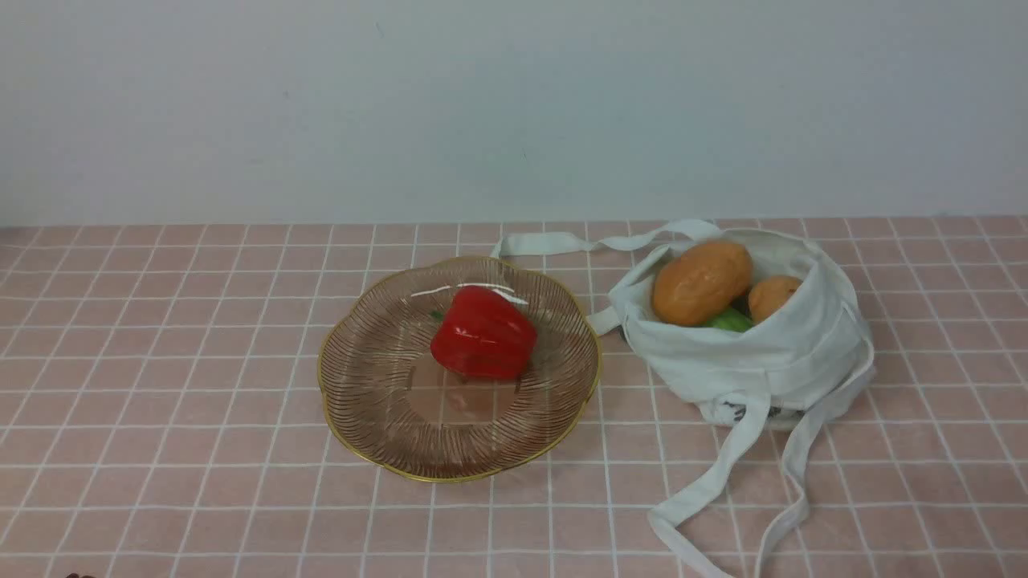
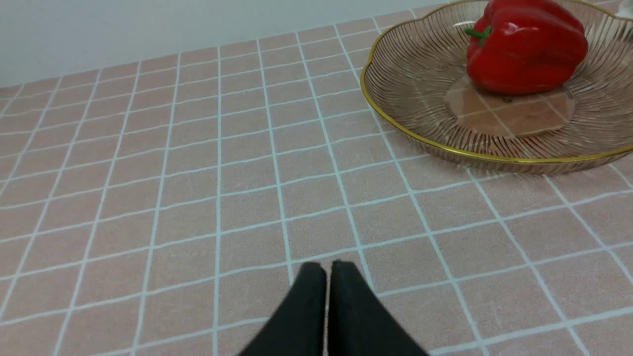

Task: Take vegetables from bag on pink coffee tablecloth place on plate.

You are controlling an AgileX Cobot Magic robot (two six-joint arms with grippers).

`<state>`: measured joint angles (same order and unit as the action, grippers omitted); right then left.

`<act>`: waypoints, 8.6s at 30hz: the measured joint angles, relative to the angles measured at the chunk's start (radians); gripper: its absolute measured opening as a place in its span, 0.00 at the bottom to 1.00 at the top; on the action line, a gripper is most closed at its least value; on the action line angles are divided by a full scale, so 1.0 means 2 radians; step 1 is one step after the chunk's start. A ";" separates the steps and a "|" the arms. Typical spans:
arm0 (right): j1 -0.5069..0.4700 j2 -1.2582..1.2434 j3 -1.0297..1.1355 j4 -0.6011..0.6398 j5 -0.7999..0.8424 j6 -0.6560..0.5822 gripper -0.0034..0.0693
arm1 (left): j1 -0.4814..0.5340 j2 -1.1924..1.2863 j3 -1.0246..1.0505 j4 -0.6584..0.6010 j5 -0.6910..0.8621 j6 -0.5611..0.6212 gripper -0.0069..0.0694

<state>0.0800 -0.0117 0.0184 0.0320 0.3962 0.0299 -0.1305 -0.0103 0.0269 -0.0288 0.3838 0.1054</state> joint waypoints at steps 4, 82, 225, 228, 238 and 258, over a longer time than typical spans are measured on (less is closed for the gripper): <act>0.000 0.000 0.000 0.000 0.000 0.000 0.03 | 0.000 0.000 0.000 0.000 0.000 0.000 0.08; 0.034 0.604 -0.558 0.081 0.261 -0.019 0.06 | 0.000 0.000 0.000 0.000 0.000 0.000 0.08; 0.309 0.160 -0.100 -0.163 -0.220 -0.008 0.03 | 0.000 0.000 0.000 0.000 0.000 0.000 0.08; 0.309 0.160 -0.100 -0.163 -0.207 -0.008 0.03 | 0.000 0.000 0.000 0.000 0.000 0.000 0.08; 0.306 0.154 -0.099 -0.094 -0.150 -0.008 0.03 | 0.000 0.000 0.000 0.000 0.000 0.000 0.08; 0.002 0.000 0.005 -0.016 -0.047 -0.027 0.03 | 0.000 0.000 0.000 0.000 0.000 0.000 0.08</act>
<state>0.0833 -0.0109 0.0281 0.0000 0.3029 -0.0232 -0.1305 -0.0103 0.0269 -0.0287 0.3838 0.1054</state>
